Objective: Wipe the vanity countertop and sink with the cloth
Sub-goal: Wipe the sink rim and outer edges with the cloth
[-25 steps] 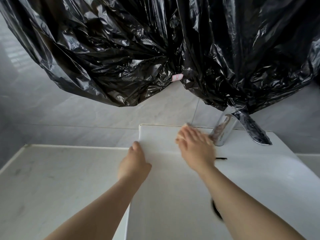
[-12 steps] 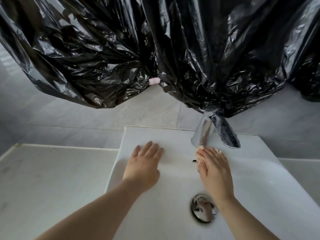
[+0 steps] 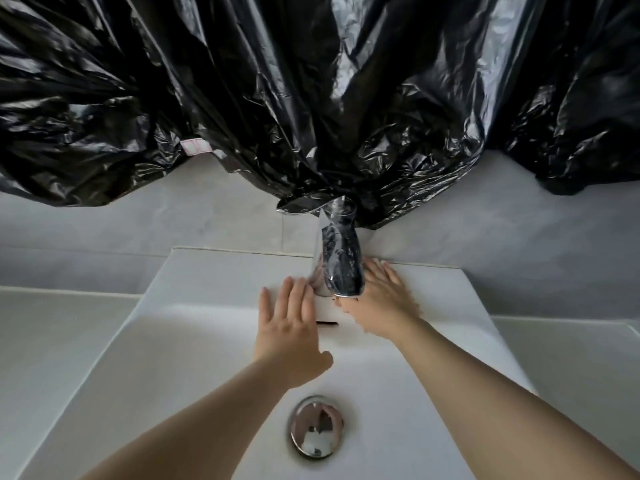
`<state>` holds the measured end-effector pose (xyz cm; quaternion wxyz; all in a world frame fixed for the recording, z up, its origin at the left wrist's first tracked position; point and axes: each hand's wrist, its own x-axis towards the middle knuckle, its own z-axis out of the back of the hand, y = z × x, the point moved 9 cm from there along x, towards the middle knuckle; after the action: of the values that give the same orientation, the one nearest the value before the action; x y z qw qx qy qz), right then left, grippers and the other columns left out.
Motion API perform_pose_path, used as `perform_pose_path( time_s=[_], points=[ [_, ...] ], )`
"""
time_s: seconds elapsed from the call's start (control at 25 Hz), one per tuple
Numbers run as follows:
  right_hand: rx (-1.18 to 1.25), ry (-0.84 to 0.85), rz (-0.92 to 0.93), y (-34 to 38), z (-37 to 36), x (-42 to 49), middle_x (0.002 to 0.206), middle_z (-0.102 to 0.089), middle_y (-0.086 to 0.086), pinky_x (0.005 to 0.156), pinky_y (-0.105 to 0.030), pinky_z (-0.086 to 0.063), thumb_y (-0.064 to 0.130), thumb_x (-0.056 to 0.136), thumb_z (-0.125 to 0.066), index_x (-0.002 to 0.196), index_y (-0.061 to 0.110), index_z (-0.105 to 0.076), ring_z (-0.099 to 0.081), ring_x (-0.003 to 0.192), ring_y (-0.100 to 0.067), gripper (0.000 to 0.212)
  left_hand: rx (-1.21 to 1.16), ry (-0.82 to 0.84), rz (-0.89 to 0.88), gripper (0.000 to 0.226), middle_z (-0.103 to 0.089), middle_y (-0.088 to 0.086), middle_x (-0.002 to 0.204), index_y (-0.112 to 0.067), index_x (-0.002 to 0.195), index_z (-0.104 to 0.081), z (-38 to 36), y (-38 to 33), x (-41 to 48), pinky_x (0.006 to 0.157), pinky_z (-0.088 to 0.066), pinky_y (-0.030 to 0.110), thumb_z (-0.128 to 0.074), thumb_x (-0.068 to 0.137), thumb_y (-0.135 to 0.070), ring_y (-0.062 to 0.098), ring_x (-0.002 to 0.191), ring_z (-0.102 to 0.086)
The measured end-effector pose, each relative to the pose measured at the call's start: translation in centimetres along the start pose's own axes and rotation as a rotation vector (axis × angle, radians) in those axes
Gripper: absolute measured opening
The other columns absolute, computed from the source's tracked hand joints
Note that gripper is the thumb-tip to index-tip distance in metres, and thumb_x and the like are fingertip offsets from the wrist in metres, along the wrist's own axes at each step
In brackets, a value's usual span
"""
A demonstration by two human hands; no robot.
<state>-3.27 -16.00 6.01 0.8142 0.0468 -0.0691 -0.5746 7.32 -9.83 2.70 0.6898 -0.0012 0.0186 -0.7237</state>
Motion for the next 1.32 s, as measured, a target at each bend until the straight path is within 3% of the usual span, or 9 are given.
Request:
perform_pose_path(
  time_s=[0.2, 0.4, 0.6, 0.76, 0.88, 1.08, 1.16, 1.24, 1.32],
  points=[
    [-0.003, -0.259, -0.245, -1.3, -0.5, -0.4, 0.157, -0.017, 0.011, 0.117, -0.038, -0.001, 0.038, 0.091, -0.014, 0.147, 0.028, -0.023, -0.012, 0.144, -0.014, 0.058, -0.023, 0.073, -0.002, 0.101, 0.015, 0.005, 0.154, -0.007, 0.145, 0.012, -0.1, 0.5, 0.4, 0.112, 0.017, 0.046, -0.050, 0.078, -0.050, 0.022, 0.139, 0.026],
    [-0.016, -0.143, -0.030, -2.2, -0.7, -0.5, 0.157, -0.012, 0.014, 0.117, -0.033, -0.002, 0.043, 0.096, -0.027, 0.148, 0.031, -0.020, -0.010, 0.144, -0.009, 0.054, 0.024, 0.119, 0.005, 0.101, 0.015, 0.006, 0.154, -0.007, 0.146, 0.011, -0.3, 0.5, 0.4, 0.113, 0.015, 0.047, -0.051, 0.078, -0.050, 0.024, 0.139, 0.024],
    [-0.046, -0.242, -0.401, -10.1, 0.2, -3.3, 0.155, -0.023, 0.011, 0.116, -0.041, -0.009, 0.054, 0.077, -0.003, 0.142, 0.031, -0.034, -0.019, 0.142, -0.014, 0.075, 0.051, 0.107, 0.012, 0.101, 0.013, 0.005, 0.154, -0.008, 0.145, 0.010, -0.5, 0.4, 0.5, 0.112, 0.016, 0.048, -0.051, 0.077, -0.050, 0.026, 0.140, 0.022],
    [0.045, -0.210, -0.119, 0.5, -1.2, -0.8, 0.157, -0.019, 0.009, 0.117, -0.039, -0.004, 0.046, 0.078, 0.001, 0.147, 0.026, -0.024, -0.014, 0.144, -0.011, 0.076, 0.083, 0.111, 0.024, 0.103, 0.011, 0.004, 0.154, -0.009, 0.145, 0.014, -0.6, 0.5, 0.5, 0.112, 0.016, 0.048, -0.051, 0.077, -0.050, 0.027, 0.140, 0.020],
    [-0.012, -0.152, -0.034, -1.8, -1.3, -0.5, 0.157, -0.014, 0.014, 0.116, -0.035, -0.004, 0.045, 0.093, -0.019, 0.147, 0.030, -0.021, -0.011, 0.144, -0.008, 0.056, 0.103, 0.125, 0.019, 0.103, 0.011, 0.004, 0.154, -0.009, 0.145, 0.016, -0.5, 0.5, 0.5, 0.112, 0.015, 0.047, -0.051, 0.078, -0.049, 0.028, 0.140, 0.019],
    [-0.047, -0.174, -0.451, -14.3, 0.4, -3.6, 0.156, -0.020, 0.008, 0.116, -0.041, -0.011, 0.046, 0.091, -0.019, 0.144, 0.027, -0.030, -0.017, 0.143, -0.014, 0.057, 0.140, 0.116, 0.020, 0.105, 0.009, 0.005, 0.153, -0.008, 0.144, 0.018, -0.8, 0.5, 0.6, 0.112, 0.012, 0.050, -0.049, 0.077, -0.051, 0.028, 0.140, 0.016],
    [-0.041, -0.217, -0.362, -9.7, -0.1, -2.7, 0.156, -0.022, 0.008, 0.116, -0.042, -0.011, 0.048, 0.085, -0.009, 0.143, 0.027, -0.031, -0.018, 0.142, -0.016, 0.065, 0.154, 0.105, 0.017, 0.105, 0.009, 0.005, 0.153, -0.007, 0.144, 0.018, -0.8, 0.4, 0.7, 0.112, 0.010, 0.050, -0.049, 0.076, -0.051, 0.028, 0.140, 0.014],
    [-0.025, -0.189, -0.087, -2.7, -1.2, -1.6, 0.156, -0.022, 0.009, 0.115, -0.039, -0.008, 0.048, 0.081, -0.002, 0.144, 0.028, -0.029, -0.018, 0.142, -0.013, 0.071, 0.163, 0.116, 0.020, 0.105, 0.010, 0.005, 0.153, -0.006, 0.144, 0.018, -0.8, 0.4, 0.7, 0.113, 0.010, 0.050, -0.049, 0.077, -0.051, 0.028, 0.140, 0.016],
    [-0.029, -0.124, 0.075, -1.4, -1.7, -1.0, 0.157, -0.016, 0.011, 0.115, -0.037, -0.004, 0.047, 0.089, -0.008, 0.147, 0.028, -0.023, -0.013, 0.144, -0.011, 0.063, 0.174, 0.136, 0.027, 0.105, 0.012, 0.005, 0.154, -0.005, 0.143, 0.019, -0.8, 0.4, 0.7, 0.113, 0.010, 0.049, -0.049, 0.077, -0.051, 0.028, 0.140, 0.018]
  ],
)
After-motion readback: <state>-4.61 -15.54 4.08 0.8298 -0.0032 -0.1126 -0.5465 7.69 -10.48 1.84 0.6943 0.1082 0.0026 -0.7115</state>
